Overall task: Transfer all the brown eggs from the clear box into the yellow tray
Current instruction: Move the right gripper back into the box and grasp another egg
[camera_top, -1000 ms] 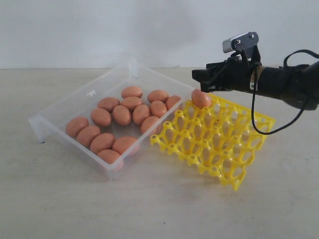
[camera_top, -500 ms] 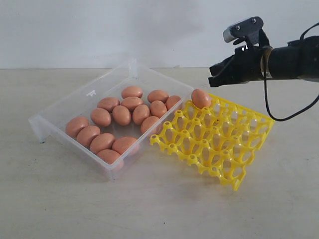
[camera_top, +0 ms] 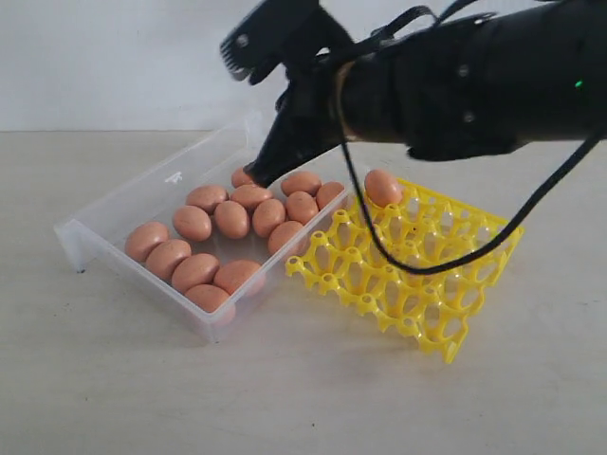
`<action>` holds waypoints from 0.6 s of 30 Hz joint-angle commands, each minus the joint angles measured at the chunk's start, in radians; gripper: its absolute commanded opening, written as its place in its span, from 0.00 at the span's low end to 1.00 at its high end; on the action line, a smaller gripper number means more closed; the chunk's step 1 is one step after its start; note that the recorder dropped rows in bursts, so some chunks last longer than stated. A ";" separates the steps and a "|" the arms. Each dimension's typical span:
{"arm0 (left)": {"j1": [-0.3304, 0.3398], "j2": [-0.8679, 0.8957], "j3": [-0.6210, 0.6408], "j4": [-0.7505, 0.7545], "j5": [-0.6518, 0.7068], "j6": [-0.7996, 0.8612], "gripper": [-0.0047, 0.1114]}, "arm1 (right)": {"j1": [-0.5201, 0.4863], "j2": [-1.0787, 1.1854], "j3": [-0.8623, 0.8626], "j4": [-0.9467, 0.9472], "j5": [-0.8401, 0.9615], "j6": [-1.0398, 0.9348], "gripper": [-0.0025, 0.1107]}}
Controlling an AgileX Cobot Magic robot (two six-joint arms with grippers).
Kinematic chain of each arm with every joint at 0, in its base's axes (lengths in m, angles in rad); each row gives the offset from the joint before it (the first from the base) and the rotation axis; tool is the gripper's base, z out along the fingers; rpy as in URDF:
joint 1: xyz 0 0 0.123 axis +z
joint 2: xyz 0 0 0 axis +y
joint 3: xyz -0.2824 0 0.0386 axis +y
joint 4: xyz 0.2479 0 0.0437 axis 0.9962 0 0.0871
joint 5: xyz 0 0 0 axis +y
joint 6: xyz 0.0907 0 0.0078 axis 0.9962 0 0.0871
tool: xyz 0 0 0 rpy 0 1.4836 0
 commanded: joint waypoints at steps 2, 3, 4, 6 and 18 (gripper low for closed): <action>-0.001 -0.002 0.003 -0.004 -0.007 -0.009 0.00 | 0.089 0.044 -0.131 0.737 0.176 -0.575 0.02; -0.001 -0.002 0.003 -0.004 -0.007 -0.009 0.00 | 0.085 0.061 -0.191 0.918 0.250 -0.746 0.02; -0.001 -0.002 0.003 -0.004 -0.007 -0.009 0.00 | 0.070 0.090 -0.265 1.176 0.363 -1.003 0.02; -0.001 -0.002 0.003 -0.004 -0.007 -0.009 0.00 | 0.043 0.151 -0.413 1.481 0.622 -1.269 0.02; -0.001 -0.002 0.003 -0.004 -0.007 -0.009 0.00 | -0.004 0.468 -0.845 1.687 0.994 -1.718 0.07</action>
